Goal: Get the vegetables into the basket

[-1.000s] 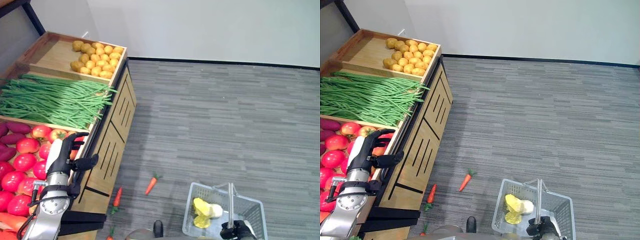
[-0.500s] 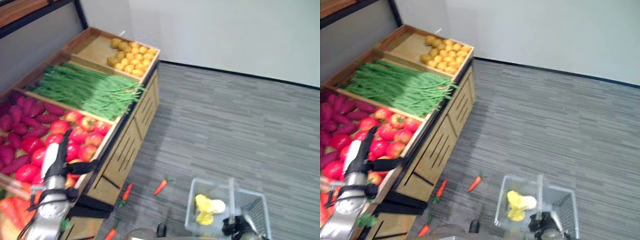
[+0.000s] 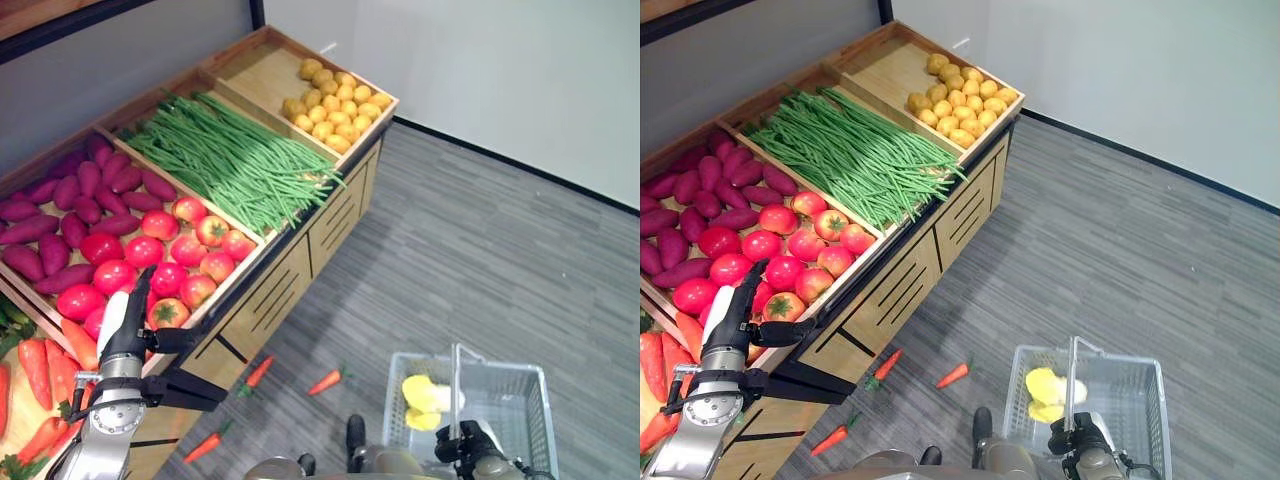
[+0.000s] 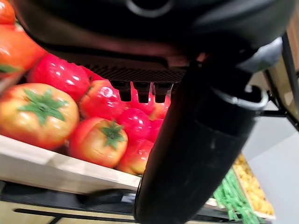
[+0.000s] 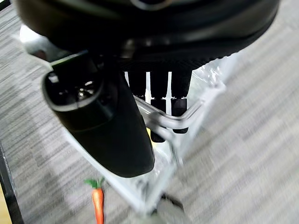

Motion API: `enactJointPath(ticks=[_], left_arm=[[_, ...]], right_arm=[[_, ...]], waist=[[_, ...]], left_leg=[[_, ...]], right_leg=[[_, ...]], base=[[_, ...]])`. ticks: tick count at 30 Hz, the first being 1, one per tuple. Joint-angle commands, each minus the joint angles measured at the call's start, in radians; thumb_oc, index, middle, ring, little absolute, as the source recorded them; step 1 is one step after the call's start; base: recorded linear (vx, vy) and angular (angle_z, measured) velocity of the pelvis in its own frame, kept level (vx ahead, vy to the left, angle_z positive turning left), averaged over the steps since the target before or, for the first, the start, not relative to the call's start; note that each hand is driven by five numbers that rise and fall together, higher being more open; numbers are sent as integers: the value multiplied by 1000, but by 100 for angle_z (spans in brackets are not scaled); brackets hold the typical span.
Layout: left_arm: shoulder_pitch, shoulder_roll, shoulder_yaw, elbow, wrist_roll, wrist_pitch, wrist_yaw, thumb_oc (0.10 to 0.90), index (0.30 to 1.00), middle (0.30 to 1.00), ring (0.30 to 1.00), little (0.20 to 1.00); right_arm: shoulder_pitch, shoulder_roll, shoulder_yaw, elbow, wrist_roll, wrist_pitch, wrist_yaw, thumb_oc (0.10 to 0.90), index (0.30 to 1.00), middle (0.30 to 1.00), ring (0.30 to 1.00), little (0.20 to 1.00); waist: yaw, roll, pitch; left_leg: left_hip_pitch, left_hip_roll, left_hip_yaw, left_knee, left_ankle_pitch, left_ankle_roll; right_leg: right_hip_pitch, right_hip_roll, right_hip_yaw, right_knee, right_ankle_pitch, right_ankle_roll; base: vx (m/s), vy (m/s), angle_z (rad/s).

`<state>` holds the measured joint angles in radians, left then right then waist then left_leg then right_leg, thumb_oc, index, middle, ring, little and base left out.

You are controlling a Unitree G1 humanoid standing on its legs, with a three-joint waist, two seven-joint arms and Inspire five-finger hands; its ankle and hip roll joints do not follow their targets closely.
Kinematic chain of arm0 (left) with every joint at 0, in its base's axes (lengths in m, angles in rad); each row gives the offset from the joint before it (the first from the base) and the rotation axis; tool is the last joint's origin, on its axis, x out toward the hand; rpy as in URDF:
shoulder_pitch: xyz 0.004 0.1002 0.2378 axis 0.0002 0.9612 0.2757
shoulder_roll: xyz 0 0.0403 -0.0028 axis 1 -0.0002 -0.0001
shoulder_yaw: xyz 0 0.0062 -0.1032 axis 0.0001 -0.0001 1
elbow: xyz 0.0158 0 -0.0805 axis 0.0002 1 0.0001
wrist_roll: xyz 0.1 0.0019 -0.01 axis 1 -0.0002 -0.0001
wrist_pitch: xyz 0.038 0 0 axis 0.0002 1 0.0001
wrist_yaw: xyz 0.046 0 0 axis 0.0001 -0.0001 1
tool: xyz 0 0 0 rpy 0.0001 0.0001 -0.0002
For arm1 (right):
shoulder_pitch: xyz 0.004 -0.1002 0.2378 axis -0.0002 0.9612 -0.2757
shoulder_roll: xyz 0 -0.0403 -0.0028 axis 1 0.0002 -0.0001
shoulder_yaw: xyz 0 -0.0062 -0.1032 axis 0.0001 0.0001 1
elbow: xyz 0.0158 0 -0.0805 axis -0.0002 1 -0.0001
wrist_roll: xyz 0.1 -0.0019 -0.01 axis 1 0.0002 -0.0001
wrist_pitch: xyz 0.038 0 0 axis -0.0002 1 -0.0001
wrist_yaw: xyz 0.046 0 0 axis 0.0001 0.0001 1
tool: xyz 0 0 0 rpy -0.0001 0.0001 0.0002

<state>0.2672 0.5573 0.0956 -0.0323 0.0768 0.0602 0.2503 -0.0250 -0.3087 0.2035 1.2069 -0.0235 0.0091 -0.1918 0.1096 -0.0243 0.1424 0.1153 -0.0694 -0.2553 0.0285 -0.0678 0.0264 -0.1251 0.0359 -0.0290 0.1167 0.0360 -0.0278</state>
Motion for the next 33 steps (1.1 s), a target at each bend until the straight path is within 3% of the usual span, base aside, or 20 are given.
enactJointPath(ticks=[1,10,12,13,14,16,17,18,19,20,24,33], left_arm=[[-61,66,71,-133,-15,-64,37,900,1000,1000,1000,1000],[-73,79,62,-150,-22,-65,35,900,1000,1000,1000,1000],[-89,77,52,-157,-29,-70,33,900,1000,1000,1000,1000],[-91,77,51,-158,-29,-70,33,900,1000,1000,1000,1000],[-109,74,45,-156,-20,-69,16,900,1000,1000,1000,1000],[-125,76,42,-161,-18,-74,3,900,1000,1000,1000,1000],[-126,76,41,-161,-18,-74,3,900,1000,1000,1000,1000],[-131,73,42,-157,-17,-79,-4,900,1000,1000,1000,1000],[-131,79,41,-157,-11,-79,-6,900,1000,1000,1000,1000],[-139,78,33,-159,-8,-76,-9,900,1000,1000,1000,1000],[-140,74,31,-173,18,-66,-15,900,1000,1000,1000,1000],[-110,88,69,-197,42,-60,-7,900,1000,1000,1000,1000]], right_arm=[[30,-20,30,-25,-1,-20,-7,400,300,300,300,300],[35,-26,26,-53,6,-27,-11,400,300,300,300,300],[23,-38,15,-67,12,-30,-19,400,300,300,300,300],[23,-39,14,-68,12,-30,-19,400,300,300,300,300],[14,-60,-12,-69,12,-30,-22,400,300,300,300,300],[7,-62,-26,-60,22,-26,-28,400,300,300,300,300],[7,-62,-27,-60,22,-26,-28,400,300,300,300,300],[7,-61,-35,-59,28,-24,-27,400,300,300,300,300],[13,-58,-36,-53,27,-22,-24,400,300,300,300,300],[25,-54,-38,-55,26,-20,-24,400,300,300,300,300],[49,-38,-57,-49,22,-10,-23,400,300,300,300,300],[53,-4,-30,-36,3,-4,-13,400,300,300,300,300]], waist=[[-31,-11,12],[-45,-19,36],[-56,-16,46],[-58,-15,46],[-93,-10,49],[-82,-8,46],[-80,-8,47],[-74,-5,37],[-74,2,27],[-81,12,21],[-99,31,5],[-78,20,-18]], left_leg=[[-74,43,7,-12,18,-18],[-127,72,-89,-71,114,-83],[-166,84,-18,-90,146,-87],[-170,82,-21,-90,149,-86],[-199,120,272,-68,143,-66],[-185,136,351,-19,92,-75],[-187,137,354,-15,90,-74],[-164,133,364,56,6,-64],[-137,128,366,49,-22,-59],[-127,129,390,-6,5,-61],[-74,116,411,-89,25,-47],[-41,97,455,-83,-14,-25]], right_leg=[[29,-30,-21,98,-176,41],[20,-57,-205,144,-231,8],[35,-80,-274,113,-230,6],[34,-81,-277,111,-226,7],[58,-117,-342,59,-198,29],[74,-124,-336,17,-174,51],[74,-123,-337,13,-170,50],[83,-128,-334,-5,-164,54],[82,-127,-333,-1,-171,54],[83,-129,-349,4,-170,57],[95,-144,-357,31,-167,71],[131,-147,-302,-60,-113,99]], base=[[-3,-155,61],[-57,-176,79],[-129,-115,73],[-133,44,85],[-73,48,111],[-43,38,156],[-3,72,124],[46,118,39],[53,186,-9],[33,131,-18],[68,211,33],[30,140,-20]])
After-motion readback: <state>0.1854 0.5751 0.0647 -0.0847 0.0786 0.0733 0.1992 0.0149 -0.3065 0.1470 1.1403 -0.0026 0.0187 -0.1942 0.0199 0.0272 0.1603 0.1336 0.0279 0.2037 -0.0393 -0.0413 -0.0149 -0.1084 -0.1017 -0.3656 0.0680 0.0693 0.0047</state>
